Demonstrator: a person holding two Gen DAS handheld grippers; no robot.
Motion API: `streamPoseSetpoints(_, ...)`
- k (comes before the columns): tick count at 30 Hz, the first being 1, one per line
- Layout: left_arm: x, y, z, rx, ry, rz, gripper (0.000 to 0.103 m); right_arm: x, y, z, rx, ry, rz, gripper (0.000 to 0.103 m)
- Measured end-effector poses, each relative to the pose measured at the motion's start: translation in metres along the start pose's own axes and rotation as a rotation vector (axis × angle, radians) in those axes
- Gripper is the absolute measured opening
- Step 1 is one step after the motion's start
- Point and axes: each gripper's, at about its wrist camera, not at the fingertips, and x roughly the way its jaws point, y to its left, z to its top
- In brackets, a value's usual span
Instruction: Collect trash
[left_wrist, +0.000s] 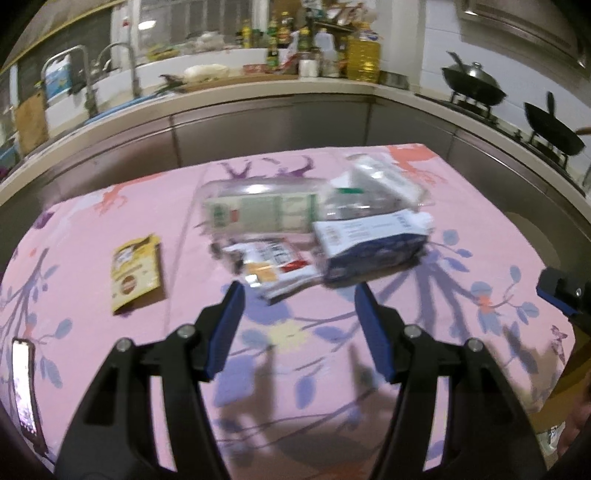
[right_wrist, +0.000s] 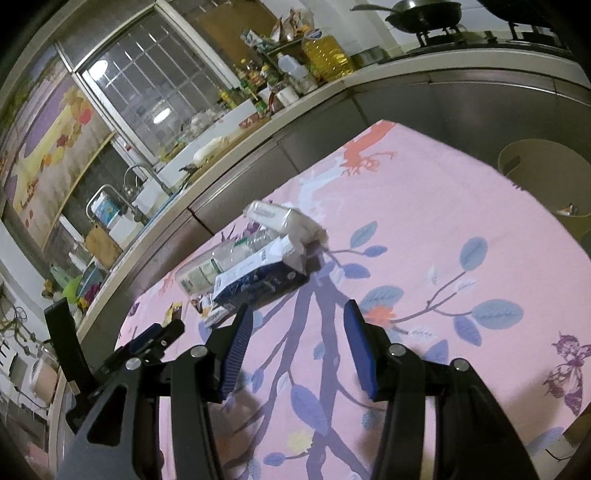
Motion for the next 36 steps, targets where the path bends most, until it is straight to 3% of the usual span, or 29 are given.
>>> streamPoseSetpoints(12,0.0,0.118,-0.014,-0.204,0.031,0.131,0.06,0.037,0.029,-0.017,-0.069,0.108,0.029,0.049)
streamPoseSetpoints(17,0.002,0.156,-0.012,-0.281,0.042,0.122,0.06,0.048,0.04,-0.02,-0.099,0.134,0.031,0.049)
streamPoseSetpoints(19,0.007,0.166,-0.008,-0.3,0.051,0.091,0.071,0.053,0.045,-0.022,-0.105,0.145,0.034,0.049)
streamPoseSetpoints(28,0.063,0.174,0.014,-0.284,0.146,0.05,0.074,0.074,0.062,-0.031,-0.152,0.201,0.032,0.049)
streamPoseSetpoints(34,0.075,0.164,0.014,-0.26,0.142,0.074,0.073,0.112,0.12,-0.031,-0.427,0.212,0.038,0.049)
streamPoseSetpoints(36,0.075,0.164,0.011,-0.261,0.136,0.089,0.064,0.126,0.137,-0.036,-0.521,0.213,0.033,0.049)
